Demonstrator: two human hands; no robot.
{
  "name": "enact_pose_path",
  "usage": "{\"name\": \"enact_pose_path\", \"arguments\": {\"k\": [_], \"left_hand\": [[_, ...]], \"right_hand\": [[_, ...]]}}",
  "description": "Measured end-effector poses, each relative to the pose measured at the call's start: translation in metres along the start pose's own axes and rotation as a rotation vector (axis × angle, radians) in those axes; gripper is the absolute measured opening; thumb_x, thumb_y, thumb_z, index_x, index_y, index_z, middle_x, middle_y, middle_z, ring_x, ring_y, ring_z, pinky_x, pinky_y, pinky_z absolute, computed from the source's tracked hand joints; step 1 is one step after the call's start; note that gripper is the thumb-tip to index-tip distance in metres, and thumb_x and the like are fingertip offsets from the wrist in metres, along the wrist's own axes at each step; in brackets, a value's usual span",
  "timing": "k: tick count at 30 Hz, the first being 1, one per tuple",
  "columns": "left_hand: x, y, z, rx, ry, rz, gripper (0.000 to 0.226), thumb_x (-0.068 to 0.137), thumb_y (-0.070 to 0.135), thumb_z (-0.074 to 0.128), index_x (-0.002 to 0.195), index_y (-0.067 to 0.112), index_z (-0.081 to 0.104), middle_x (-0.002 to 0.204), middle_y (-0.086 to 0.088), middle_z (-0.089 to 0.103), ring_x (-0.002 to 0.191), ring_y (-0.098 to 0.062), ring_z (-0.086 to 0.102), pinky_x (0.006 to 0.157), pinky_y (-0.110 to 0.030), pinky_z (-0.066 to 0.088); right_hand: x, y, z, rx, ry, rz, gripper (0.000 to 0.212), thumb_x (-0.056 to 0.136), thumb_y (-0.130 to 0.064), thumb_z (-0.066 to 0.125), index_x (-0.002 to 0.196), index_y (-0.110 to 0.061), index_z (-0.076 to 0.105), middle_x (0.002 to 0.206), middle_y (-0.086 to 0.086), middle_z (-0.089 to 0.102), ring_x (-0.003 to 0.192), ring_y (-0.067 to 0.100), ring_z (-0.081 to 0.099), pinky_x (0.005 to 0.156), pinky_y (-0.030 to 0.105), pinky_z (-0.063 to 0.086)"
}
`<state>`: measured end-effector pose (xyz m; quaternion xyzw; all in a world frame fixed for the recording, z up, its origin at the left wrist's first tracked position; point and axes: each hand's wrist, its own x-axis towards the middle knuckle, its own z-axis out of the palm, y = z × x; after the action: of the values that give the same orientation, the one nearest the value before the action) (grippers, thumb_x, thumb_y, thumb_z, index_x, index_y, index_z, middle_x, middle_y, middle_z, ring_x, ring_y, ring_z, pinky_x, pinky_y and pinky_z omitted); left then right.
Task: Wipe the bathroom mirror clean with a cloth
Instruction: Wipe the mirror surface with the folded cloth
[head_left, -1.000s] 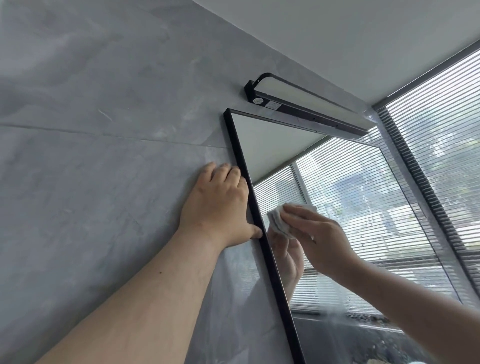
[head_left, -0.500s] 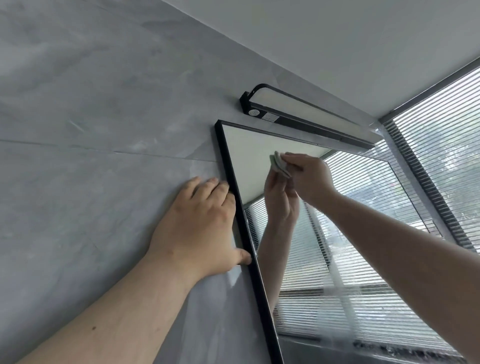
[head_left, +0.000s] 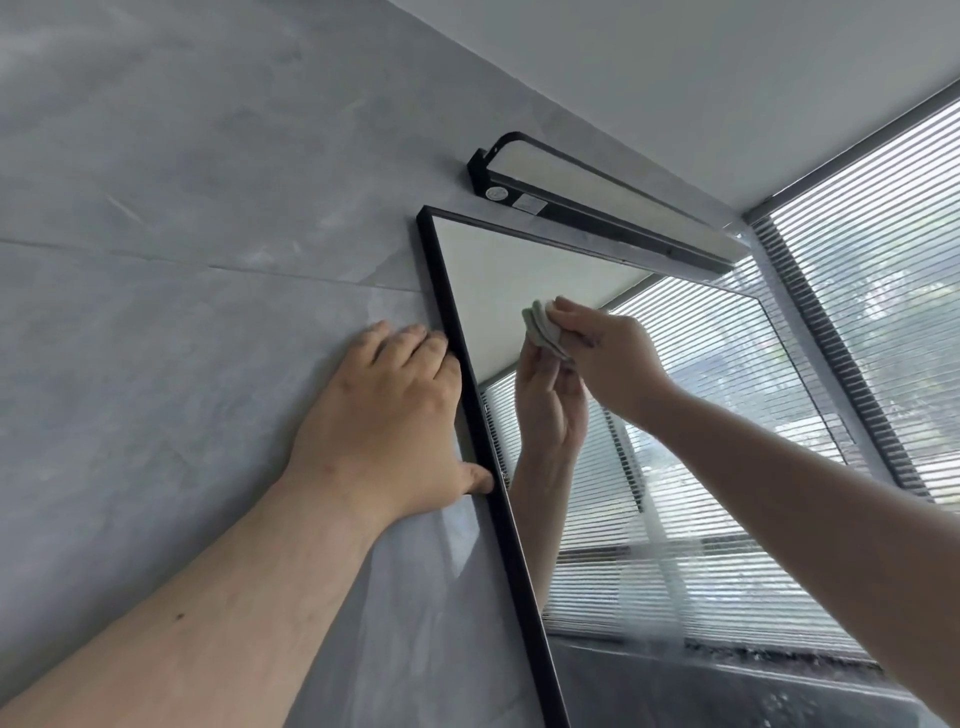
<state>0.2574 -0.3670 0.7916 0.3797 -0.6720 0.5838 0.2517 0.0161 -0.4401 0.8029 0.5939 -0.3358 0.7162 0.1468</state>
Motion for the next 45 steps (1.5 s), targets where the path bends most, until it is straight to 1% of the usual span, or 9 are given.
{"name": "enact_pose_path", "arguments": {"k": [2,5,12,20,27,33,37,40,45], "left_hand": [[0.000,0.000,0.000,0.007,-0.009,-0.002,0.115,0.067,0.090,0.044,0.153,0.015,0.026,0.163,-0.002,0.019,0.151,-0.019,0.011,0.123,-0.041,0.003],[0.001,0.000,0.000,0.003,-0.027,-0.003,0.115,0.068,0.090,0.043,0.153,0.016,0.026,0.163,-0.002,0.019,0.151,-0.019,0.011,0.123,-0.040,0.002],[0.001,0.001,0.000,-0.005,-0.018,-0.012,0.117,0.062,0.092,0.046,0.148,0.015,0.039,0.159,-0.004,0.032,0.148,-0.021,0.022,0.122,-0.040,0.008],[0.002,0.000,0.000,-0.007,-0.022,-0.012,0.114,0.062,0.090,0.049,0.148,0.016,0.039,0.159,-0.003,0.030,0.149,-0.020,0.020,0.123,-0.040,0.008],[0.000,0.000,0.001,0.034,-0.003,-0.002,0.113,0.060,0.090,0.048,0.143,0.014,0.046,0.155,-0.005,0.038,0.146,-0.022,0.028,0.122,-0.042,0.013],[0.001,0.000,0.000,0.020,-0.012,-0.009,0.112,0.060,0.089,0.051,0.143,0.014,0.045,0.155,-0.005,0.038,0.146,-0.023,0.028,0.122,-0.043,0.013],[0.000,0.001,-0.001,0.017,-0.015,-0.001,0.112,0.061,0.089,0.051,0.143,0.013,0.044,0.155,-0.006,0.038,0.146,-0.023,0.028,0.121,-0.042,0.014],[-0.002,0.001,-0.001,0.027,0.006,0.002,0.110,0.060,0.088,0.054,0.138,0.011,0.050,0.151,-0.008,0.043,0.143,-0.024,0.033,0.120,-0.042,0.016],[-0.002,0.002,-0.003,0.044,-0.004,0.006,0.110,0.061,0.089,0.051,0.139,0.011,0.048,0.152,-0.008,0.041,0.144,-0.024,0.031,0.121,-0.043,0.015]], "right_hand": [[-0.020,0.006,-0.001,-0.020,-0.005,-0.020,0.029,0.093,-0.021,0.069,0.120,-0.033,0.071,0.135,-0.016,0.061,0.124,-0.001,0.054,0.108,0.016,0.040],[-0.054,0.017,-0.003,-0.009,-0.020,-0.005,0.027,0.092,-0.026,0.071,0.117,-0.036,0.072,0.133,-0.021,0.061,0.128,-0.001,0.052,0.111,0.030,0.043],[-0.126,0.031,-0.015,-0.071,-0.087,-0.050,0.041,0.089,-0.011,0.072,0.121,-0.035,0.061,0.129,-0.024,0.054,0.128,0.005,0.053,0.112,0.030,0.042],[-0.051,-0.017,0.004,-0.015,-0.054,-0.057,0.028,0.093,-0.015,0.068,0.118,-0.026,0.073,0.135,-0.012,0.061,0.126,0.003,0.055,0.109,0.017,0.038],[-0.010,-0.055,0.028,-0.041,0.001,-0.076,0.028,0.096,-0.019,0.063,0.121,-0.029,0.071,0.138,-0.007,0.060,0.132,0.013,0.052,0.115,0.033,0.037],[-0.072,-0.053,0.017,-0.087,-0.062,-0.119,0.027,0.094,-0.018,0.064,0.118,-0.028,0.073,0.138,-0.006,0.061,0.129,0.007,0.052,0.108,0.010,0.031],[-0.138,-0.041,0.011,-0.174,-0.073,-0.168,0.029,0.091,-0.012,0.063,0.114,-0.026,0.075,0.133,-0.008,0.063,0.125,0.006,0.054,0.104,0.010,0.034],[-0.184,-0.024,0.010,-0.173,-0.064,-0.291,0.034,0.080,-0.007,0.064,0.109,-0.018,0.077,0.129,-0.008,0.060,0.127,-0.009,0.036,0.104,0.001,0.027],[-0.219,0.002,0.008,-0.156,-0.107,-0.338,0.034,0.090,-0.021,0.052,0.117,-0.020,0.073,0.137,-0.008,0.053,0.134,-0.017,0.032,0.112,0.017,0.034]]}}
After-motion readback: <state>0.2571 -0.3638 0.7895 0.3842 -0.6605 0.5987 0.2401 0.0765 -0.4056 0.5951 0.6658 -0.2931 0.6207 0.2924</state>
